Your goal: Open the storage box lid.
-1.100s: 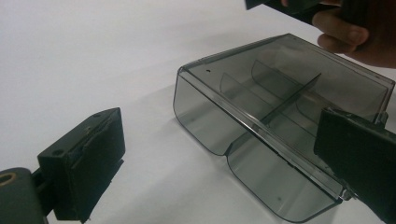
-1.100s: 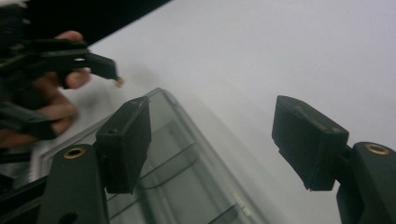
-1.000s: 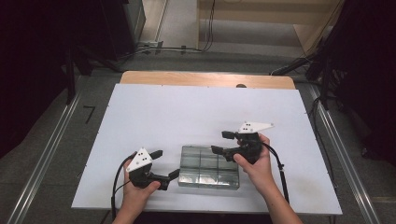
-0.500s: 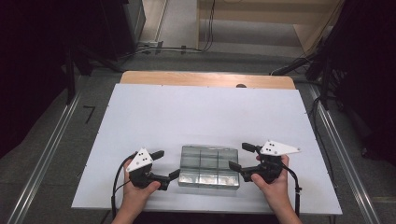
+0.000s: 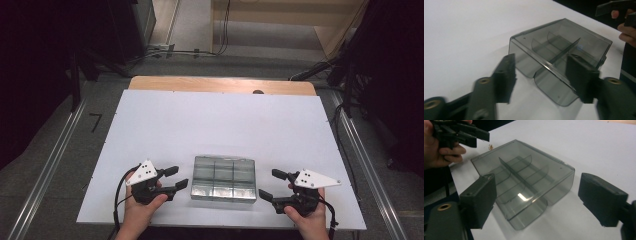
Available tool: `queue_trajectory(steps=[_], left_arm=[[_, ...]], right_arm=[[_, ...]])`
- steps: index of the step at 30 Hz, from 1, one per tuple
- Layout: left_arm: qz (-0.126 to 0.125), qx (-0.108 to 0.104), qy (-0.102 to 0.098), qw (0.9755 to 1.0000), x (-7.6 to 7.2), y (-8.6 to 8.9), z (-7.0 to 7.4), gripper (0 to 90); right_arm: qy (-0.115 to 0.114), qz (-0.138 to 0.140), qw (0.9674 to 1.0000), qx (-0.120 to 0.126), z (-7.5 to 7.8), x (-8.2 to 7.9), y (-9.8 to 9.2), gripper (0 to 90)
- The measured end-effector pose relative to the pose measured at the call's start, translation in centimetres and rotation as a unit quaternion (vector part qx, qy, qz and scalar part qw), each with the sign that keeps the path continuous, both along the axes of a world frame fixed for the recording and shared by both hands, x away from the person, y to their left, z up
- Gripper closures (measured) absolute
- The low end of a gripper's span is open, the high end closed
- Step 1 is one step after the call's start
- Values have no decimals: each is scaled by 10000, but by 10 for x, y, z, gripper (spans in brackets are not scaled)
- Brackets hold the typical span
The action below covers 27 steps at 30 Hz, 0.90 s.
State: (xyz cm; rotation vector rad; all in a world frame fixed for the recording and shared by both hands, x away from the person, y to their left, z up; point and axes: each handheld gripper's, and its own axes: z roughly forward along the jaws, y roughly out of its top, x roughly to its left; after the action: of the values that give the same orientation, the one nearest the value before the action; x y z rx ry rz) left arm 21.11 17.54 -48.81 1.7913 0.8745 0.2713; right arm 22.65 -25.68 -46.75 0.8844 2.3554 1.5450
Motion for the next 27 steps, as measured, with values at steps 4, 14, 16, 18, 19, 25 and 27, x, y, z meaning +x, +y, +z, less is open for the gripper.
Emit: queue_trajectory(steps=[4,14,16,18,19,25,27], left_arm=[[40,187,204,9996,-11,0,-1,683],[-380,510,454,9969,-16,1,-9,900],[-501,503,510,9962,-15,0,-11,900],[-623,488,568,9952,-13,-3,-14,900],[-646,532,598,9947,-12,-5,-15,900],[-815,594,655,9927,-10,-13,-18,900],[-850,674,644,9920,-11,-15,-18,900]], right_arm=[[-2,128,9999,-80,-3,-11,-8,333],[160,468,9975,-498,-14,-20,-6,746],[138,467,9971,-578,-15,-20,-6,781],[167,563,9964,-609,-16,-18,-7,827],[188,612,9961,-607,-17,-17,-7,849],[384,713,9945,-669,-21,-12,-10,885],[453,742,9937,-712,-24,-11,-9,885]])
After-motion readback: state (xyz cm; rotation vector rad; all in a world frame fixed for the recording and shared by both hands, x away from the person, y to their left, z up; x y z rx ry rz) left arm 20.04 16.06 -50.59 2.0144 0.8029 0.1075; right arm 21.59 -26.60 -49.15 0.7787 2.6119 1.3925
